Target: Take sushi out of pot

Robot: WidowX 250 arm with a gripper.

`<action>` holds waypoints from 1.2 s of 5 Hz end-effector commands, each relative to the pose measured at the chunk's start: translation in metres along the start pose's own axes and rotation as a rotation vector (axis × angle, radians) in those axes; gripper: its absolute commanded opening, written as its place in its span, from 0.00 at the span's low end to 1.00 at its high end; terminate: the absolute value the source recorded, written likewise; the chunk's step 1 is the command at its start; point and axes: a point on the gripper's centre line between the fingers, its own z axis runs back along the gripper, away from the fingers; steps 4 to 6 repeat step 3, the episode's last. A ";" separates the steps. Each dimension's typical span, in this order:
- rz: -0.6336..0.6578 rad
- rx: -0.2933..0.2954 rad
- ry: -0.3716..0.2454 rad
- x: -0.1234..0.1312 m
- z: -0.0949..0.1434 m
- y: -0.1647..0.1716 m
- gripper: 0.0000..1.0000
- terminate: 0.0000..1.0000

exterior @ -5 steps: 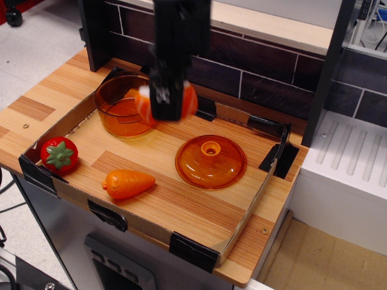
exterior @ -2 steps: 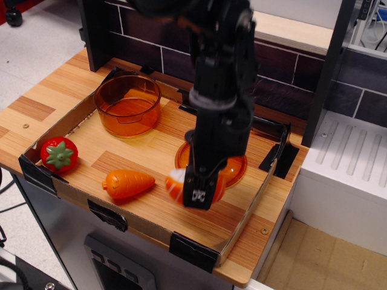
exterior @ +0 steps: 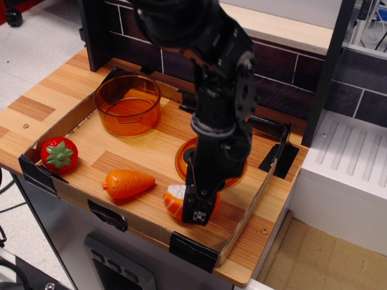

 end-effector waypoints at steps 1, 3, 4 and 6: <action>0.040 -0.021 -0.094 -0.001 0.023 0.006 1.00 0.00; 0.124 0.052 -0.243 -0.008 0.083 0.013 1.00 1.00; 0.124 0.052 -0.243 -0.008 0.083 0.013 1.00 1.00; 0.124 0.052 -0.243 -0.008 0.083 0.013 1.00 1.00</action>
